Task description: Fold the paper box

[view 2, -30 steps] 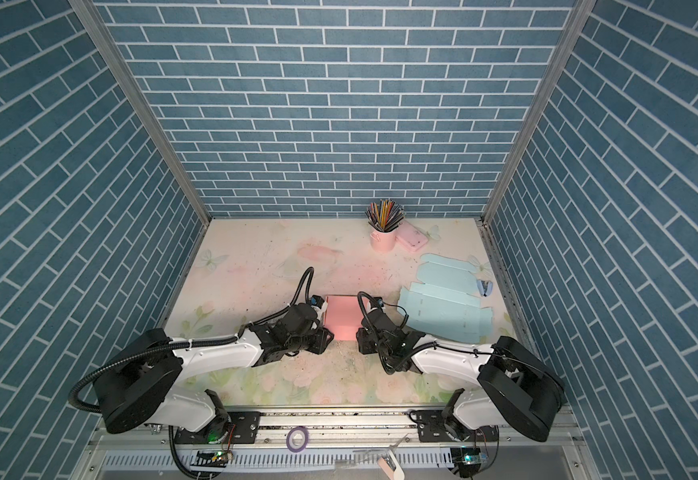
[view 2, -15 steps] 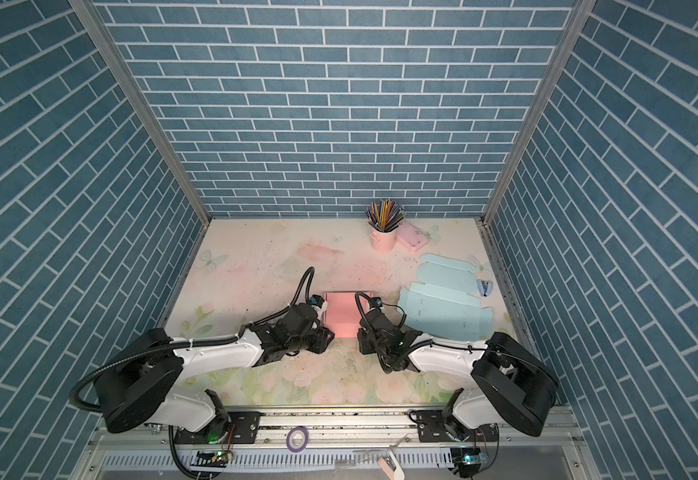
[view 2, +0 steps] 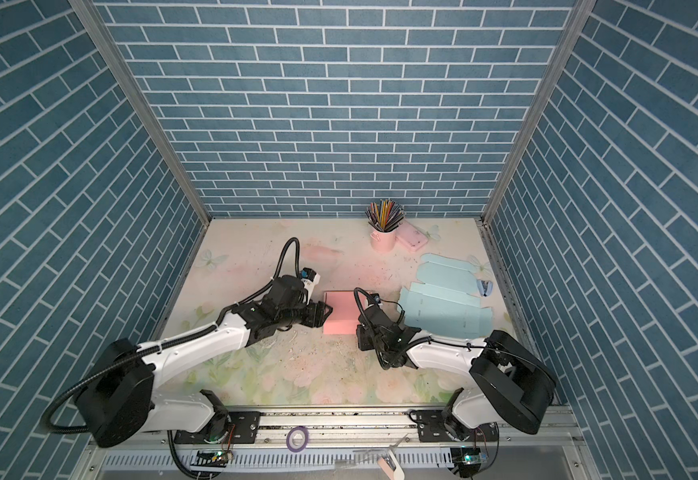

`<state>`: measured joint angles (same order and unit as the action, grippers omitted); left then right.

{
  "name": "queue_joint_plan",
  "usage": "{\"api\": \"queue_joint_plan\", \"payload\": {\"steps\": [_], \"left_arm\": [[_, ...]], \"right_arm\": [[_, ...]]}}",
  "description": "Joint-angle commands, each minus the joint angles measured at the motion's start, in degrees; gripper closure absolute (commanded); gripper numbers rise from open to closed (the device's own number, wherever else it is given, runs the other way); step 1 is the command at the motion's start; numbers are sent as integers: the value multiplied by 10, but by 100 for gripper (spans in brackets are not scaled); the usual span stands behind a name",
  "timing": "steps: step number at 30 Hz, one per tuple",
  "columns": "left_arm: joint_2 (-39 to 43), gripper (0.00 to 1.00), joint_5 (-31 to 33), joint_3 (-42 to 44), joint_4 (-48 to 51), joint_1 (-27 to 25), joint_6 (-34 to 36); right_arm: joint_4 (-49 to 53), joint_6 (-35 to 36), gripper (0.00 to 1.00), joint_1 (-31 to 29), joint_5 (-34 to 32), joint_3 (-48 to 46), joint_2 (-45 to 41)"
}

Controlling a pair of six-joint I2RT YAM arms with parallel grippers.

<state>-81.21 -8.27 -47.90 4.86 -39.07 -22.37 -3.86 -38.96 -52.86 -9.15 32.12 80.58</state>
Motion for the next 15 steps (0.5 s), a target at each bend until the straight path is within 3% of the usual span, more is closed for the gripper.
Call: {"api": "queue_joint_plan", "payload": {"steps": [1,8,15], "left_arm": [[-72,30,-34,-76,20,28,60],[-246,26,-83,-211,7,59,106],[-311,25,-122,-247,4,59,104]], "right_arm": [[4,7,47,4,-12,9,8],[-1,9,47,15,-12,8,9],[-6,19,47,27,-5,13,14]]}}
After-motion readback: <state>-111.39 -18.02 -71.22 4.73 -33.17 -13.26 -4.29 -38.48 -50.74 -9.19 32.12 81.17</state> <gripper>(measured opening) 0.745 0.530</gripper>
